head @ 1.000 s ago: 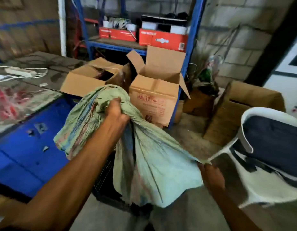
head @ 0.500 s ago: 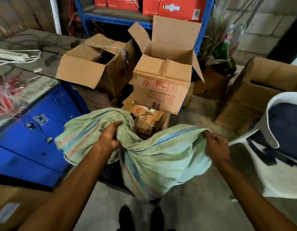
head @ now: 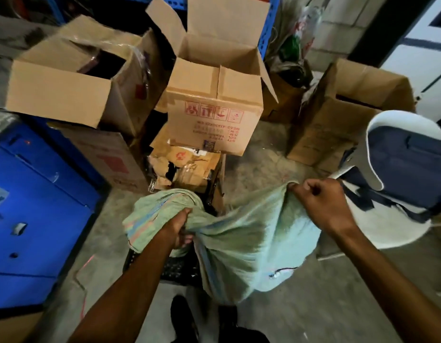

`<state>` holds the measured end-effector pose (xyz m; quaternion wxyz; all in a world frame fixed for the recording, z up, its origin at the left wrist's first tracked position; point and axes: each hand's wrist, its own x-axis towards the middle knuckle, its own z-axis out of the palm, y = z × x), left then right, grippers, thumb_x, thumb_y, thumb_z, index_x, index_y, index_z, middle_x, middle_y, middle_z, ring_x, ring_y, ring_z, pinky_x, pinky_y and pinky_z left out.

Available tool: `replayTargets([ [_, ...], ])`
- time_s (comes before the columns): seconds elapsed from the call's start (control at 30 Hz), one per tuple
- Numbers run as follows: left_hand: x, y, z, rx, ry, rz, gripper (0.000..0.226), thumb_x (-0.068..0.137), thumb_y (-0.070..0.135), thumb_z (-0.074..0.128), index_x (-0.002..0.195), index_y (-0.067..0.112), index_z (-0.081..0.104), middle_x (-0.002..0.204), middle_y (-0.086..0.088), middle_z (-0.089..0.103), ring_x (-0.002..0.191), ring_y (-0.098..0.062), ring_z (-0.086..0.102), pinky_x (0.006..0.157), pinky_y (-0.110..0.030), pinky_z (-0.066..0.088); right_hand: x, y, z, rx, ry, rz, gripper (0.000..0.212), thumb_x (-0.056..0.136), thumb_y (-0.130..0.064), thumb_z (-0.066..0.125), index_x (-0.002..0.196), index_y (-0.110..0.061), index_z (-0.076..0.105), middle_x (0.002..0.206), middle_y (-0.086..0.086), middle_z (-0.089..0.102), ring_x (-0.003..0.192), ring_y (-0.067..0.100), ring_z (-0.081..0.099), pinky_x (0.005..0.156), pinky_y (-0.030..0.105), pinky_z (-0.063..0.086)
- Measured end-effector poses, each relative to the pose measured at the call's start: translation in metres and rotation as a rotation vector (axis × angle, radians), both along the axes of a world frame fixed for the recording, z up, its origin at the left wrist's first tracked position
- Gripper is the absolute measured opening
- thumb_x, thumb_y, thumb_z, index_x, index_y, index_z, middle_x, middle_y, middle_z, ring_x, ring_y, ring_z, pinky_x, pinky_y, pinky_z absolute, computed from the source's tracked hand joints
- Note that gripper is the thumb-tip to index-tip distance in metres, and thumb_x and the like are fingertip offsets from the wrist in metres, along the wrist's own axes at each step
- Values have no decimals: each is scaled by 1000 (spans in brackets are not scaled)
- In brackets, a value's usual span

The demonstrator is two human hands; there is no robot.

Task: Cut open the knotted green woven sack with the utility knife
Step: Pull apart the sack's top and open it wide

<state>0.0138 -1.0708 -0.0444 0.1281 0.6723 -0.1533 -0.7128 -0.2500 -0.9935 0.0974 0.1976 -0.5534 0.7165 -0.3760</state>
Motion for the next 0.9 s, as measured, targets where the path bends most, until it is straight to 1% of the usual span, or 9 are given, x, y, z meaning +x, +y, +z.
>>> replayTargets([
  [0.1,-1,-4,-5,-302,-279,-184,71,89,30,63,146,6,29,153,-16,33,133,-34,39,95,-36,41,24,-6,-15,78,8,60,51,81,-12,68,45,-16,33,42,-5,29,41,7,26,46,26,25],
  [0.2,-15,-3,23,-730,-12,-495,95,72,15,75,147,40,22,154,8,25,139,-13,26,96,-27,36,47,-10,-34,113,-41,89,42,79,-3,67,48,-9,39,49,10,31,47,9,27,48,27,21],
  [0.27,-38,5,40,-907,102,-774,98,67,14,77,144,45,25,147,15,31,133,-4,28,95,-21,35,60,-10,-45,162,-79,152,39,79,-1,66,49,-5,42,49,9,30,49,11,29,47,25,21],
  [0.4,-55,13,40,-1160,30,-814,14,81,-1,66,96,-1,68,87,-8,69,82,-5,59,70,-22,42,67,-12,-59,236,-209,167,35,79,-8,70,54,-5,46,50,1,34,49,7,30,47,17,24],
  [0.5,-36,17,34,-1143,-66,-693,5,84,1,64,85,3,69,71,0,62,63,-4,54,54,-11,38,50,-7,-67,302,-383,195,24,71,-13,80,77,-7,58,66,2,49,57,8,41,53,18,35],
  [0.6,-25,18,38,-1043,-65,-592,24,85,4,66,75,25,64,69,2,62,58,-9,57,52,-17,42,32,6,-99,543,-60,287,69,68,-29,82,126,-15,48,119,6,51,102,18,50,84,22,40],
  [0.67,-23,15,40,-988,-82,-502,20,86,4,65,77,21,64,73,-6,65,61,-18,56,50,-25,43,33,13,-121,588,-7,231,67,79,-27,73,135,-11,42,134,12,51,119,27,49,88,28,36],
  [0.77,-11,14,42,-943,-158,-520,6,84,0,66,88,5,65,87,-25,69,72,-23,60,61,-32,47,37,9,-128,383,-36,104,31,80,-7,66,109,0,60,104,22,68,97,36,62,67,28,34],
  [0.9,-7,18,55,-969,-228,-813,53,68,5,77,116,13,55,111,-8,65,99,-23,63,81,-39,55,47,-3,-98,154,-1,308,24,70,-3,59,92,-11,64,86,15,72,82,31,67,62,30,42],
])
